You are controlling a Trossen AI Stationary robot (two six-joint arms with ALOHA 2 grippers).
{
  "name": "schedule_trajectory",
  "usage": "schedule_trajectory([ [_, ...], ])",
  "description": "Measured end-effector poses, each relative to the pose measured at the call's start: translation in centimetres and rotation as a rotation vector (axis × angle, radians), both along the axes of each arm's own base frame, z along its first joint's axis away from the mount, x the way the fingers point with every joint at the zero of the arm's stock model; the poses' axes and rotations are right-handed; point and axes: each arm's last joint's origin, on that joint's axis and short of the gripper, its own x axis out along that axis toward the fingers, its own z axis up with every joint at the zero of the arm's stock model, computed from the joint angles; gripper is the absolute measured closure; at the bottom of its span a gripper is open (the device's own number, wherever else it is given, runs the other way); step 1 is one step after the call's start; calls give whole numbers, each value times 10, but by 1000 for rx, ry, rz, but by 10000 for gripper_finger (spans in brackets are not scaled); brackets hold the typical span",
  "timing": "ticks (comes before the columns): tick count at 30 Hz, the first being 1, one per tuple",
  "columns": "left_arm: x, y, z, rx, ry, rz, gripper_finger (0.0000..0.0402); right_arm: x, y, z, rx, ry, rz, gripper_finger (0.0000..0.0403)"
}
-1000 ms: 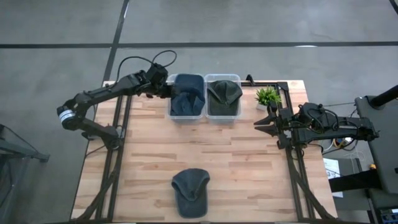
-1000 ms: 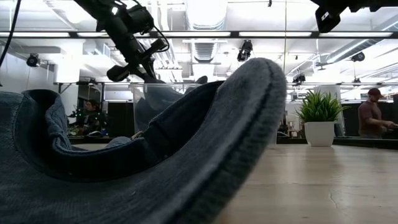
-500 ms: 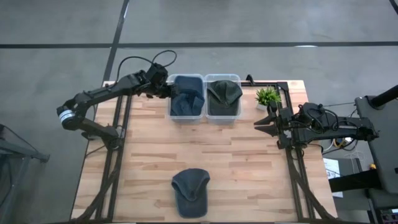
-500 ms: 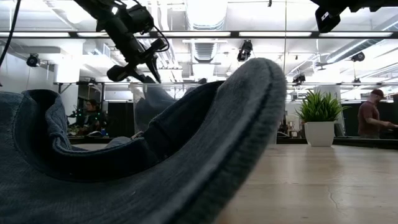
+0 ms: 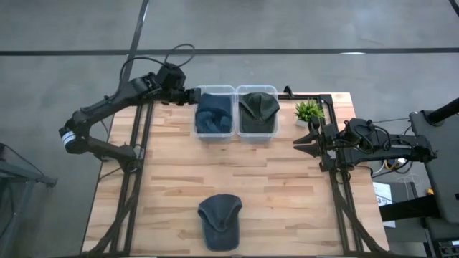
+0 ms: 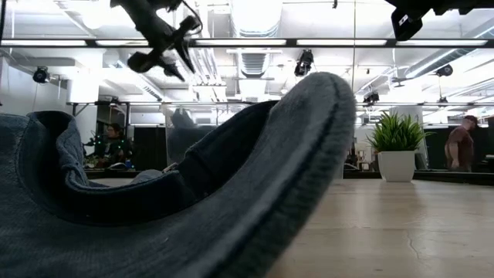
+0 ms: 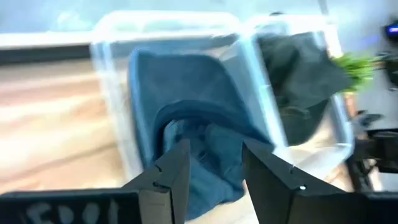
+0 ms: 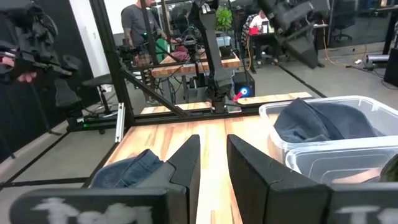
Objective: Pick & Place hat
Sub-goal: Put the blue cap into the left transparent bin
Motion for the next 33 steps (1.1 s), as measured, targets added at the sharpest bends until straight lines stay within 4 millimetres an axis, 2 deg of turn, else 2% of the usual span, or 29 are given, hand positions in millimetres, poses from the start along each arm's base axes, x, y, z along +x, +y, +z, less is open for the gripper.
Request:
schedule_trajectory([
  [4, -1, -6, 0, -58, -20, 5, 264, 0, 0, 0, 2, 0, 1, 330],
  [9, 5, -36, 20, -28, -88, -201, 264, 0, 0, 0, 11, 0, 0, 330],
  [14, 10, -98, 41, 4, -181, -626, 264, 0, 0, 0, 18, 0, 0, 330],
  [20, 13, -175, 40, -43, -185, -761, 264, 0, 0, 0, 12, 0, 0, 330],
  [26, 15, -235, 26, -141, -145, -706, 264, 0, 0, 0, 4, 1, 0, 330],
  [30, 21, -260, 13, -258, -124, -532, 264, 0, 0, 0, 3, 1, 0, 330],
  [33, 30, -274, -5, -382, -81, -407, 264, 0, 0, 0, 3, 3, 0, 330],
])
